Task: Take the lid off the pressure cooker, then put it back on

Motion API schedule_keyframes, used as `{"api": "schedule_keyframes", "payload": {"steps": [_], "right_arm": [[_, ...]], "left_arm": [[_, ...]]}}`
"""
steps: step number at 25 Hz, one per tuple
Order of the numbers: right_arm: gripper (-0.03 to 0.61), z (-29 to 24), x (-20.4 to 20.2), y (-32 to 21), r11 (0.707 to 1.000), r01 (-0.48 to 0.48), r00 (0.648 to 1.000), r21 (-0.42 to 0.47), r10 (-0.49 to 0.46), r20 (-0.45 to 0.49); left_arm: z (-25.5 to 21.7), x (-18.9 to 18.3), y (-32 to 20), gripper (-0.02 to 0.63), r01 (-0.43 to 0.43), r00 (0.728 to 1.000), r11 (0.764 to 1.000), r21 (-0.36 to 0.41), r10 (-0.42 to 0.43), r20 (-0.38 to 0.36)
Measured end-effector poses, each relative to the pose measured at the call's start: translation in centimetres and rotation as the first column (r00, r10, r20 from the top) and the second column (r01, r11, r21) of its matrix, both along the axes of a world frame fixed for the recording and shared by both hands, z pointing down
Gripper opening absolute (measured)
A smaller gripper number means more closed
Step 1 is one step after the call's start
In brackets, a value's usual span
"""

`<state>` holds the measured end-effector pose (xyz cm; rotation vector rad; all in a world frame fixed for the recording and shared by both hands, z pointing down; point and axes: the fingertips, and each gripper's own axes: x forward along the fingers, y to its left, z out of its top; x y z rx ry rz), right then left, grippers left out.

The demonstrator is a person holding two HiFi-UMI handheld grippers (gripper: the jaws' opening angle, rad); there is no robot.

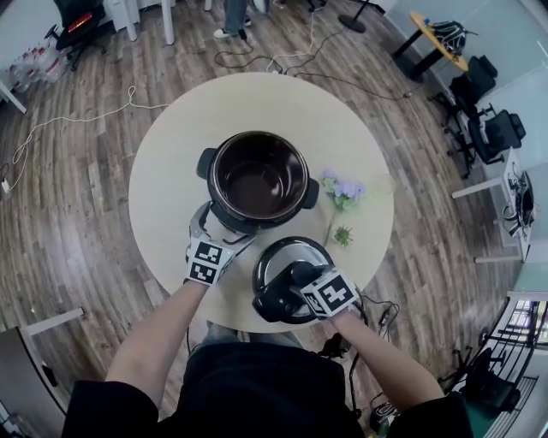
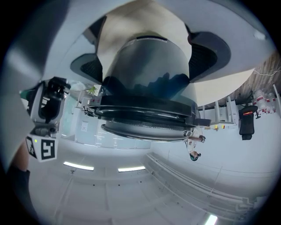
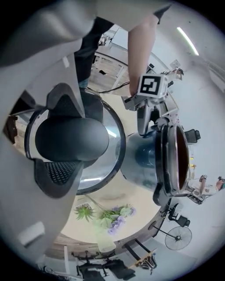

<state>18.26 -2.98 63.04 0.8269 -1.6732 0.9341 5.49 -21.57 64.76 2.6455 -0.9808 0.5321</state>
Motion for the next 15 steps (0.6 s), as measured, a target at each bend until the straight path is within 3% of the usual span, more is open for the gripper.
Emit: {"api": "schedule_keyframes", "payload": {"steps": [7, 15], "right_arm": [[0.285, -9.1, 4.8, -2.0, 0.999, -0.044, 0.999, -0.028, 0.044, 0.023], [0.285, -18.5, 8.1, -9.4, 0.998, -0.048, 0.999, 0.030, 0.047, 0.017]], "left_arm": [[-0.2, 0.1, 0.0, 0.591, -0.002, 1.000, 1.000, 0.010, 0.002, -0.010], [0.1, 0.2, 0.2, 0.591, 0.000, 1.000, 1.000, 0.012, 0.000, -0.010]]}}
